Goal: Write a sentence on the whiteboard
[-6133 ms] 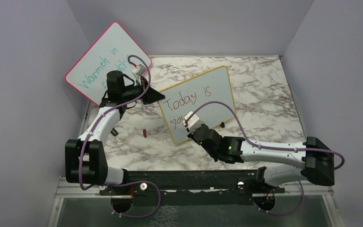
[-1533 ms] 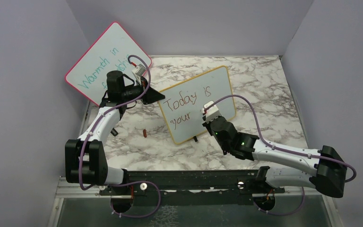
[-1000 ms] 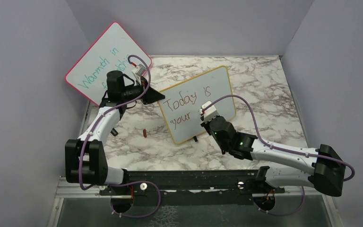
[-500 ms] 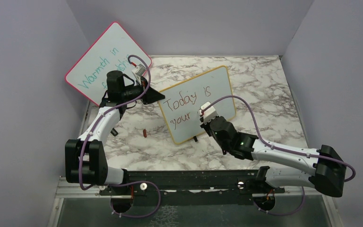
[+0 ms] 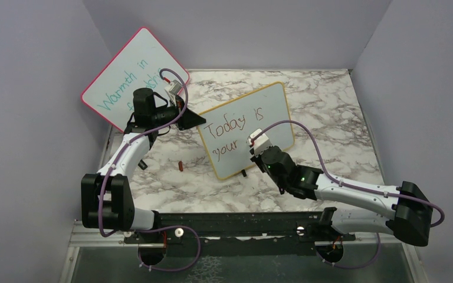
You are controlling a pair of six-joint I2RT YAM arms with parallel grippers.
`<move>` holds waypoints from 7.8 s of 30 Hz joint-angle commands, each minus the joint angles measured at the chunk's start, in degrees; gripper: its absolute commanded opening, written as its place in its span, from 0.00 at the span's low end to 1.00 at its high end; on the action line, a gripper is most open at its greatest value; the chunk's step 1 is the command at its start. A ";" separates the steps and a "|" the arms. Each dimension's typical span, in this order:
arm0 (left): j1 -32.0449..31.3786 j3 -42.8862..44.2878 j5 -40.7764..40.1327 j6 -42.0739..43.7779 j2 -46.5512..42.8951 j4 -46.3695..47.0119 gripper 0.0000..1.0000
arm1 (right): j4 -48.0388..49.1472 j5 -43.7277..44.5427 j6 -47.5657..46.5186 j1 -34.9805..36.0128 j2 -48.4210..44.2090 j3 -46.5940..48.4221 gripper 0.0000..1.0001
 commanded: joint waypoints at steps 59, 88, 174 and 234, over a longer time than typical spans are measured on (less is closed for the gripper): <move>0.23 -0.28 -3.51 4.37 1.68 -3.94 0.00 | 1.21 0.13 -0.27 -3.30 -0.97 0.94 0.00; 0.21 -0.28 -3.51 4.39 1.84 -3.93 0.00 | 1.41 4.28 0.47 -3.34 -4.48 -1.41 0.00; 0.25 -0.11 -3.33 4.64 1.96 -4.24 0.00 | 7.21 0.87 -2.91 -6.07 -0.44 -0.11 0.00; 0.38 -0.10 -3.33 4.72 1.96 -4.27 0.00 | 0.41 -0.32 2.01 -7.94 -3.44 -2.35 0.00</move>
